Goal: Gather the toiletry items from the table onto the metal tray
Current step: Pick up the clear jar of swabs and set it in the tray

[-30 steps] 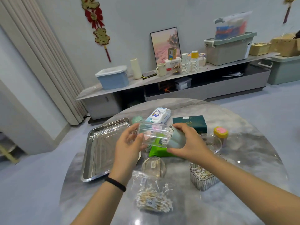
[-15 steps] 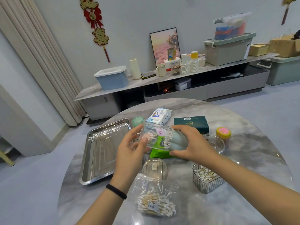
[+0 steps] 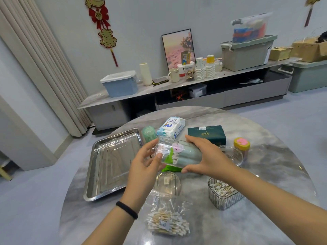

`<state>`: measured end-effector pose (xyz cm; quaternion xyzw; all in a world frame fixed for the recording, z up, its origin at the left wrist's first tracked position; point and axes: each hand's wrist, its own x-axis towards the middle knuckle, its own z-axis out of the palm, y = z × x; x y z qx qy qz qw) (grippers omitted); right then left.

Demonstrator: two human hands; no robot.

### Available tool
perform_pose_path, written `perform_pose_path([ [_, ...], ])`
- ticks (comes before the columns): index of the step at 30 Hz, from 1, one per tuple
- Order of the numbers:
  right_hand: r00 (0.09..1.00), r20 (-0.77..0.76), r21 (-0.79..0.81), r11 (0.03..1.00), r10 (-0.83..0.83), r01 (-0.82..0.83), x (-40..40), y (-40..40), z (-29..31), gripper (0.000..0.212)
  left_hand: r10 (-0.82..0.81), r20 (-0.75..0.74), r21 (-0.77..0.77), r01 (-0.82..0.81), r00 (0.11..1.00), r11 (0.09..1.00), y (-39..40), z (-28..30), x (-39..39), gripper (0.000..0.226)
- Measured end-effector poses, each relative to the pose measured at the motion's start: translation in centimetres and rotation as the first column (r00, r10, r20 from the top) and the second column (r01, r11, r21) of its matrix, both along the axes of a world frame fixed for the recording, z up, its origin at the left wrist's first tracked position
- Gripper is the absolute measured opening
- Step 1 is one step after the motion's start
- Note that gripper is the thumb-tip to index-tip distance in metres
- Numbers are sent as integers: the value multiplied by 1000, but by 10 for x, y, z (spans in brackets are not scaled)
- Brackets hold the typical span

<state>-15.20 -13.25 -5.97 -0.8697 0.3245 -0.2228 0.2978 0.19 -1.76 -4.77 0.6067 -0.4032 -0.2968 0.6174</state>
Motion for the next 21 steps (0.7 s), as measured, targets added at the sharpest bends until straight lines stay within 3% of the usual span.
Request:
perform_pose_path([
  [8,998,-12,-12,998,63,-63,5,4,-3,96,-45,-26,57,46,999,997,-4,-3,-5,39],
  [11,999,12,-31,999,40,-40,7,3,-4,91,-60,-74,52,64,995,997,-5,-5,-7,61],
  [13,999,53,-32,999,11,-9,10,3,-5,87,-69,-156,96,84,985,992,-7,-5,-8,68],
  [16,995,96,-3,1000,-23,24,16,4,-5,85,-189,-301,139,239,935,961,-9,-5,-6,38],
  [19,986,151,30,998,-65,61,22,8,-4,83,-269,-493,153,386,827,910,-11,-8,-2,51],
  [21,981,182,66,996,-65,54,32,13,-3,79,-248,-573,128,384,781,914,-13,-7,5,55],
])
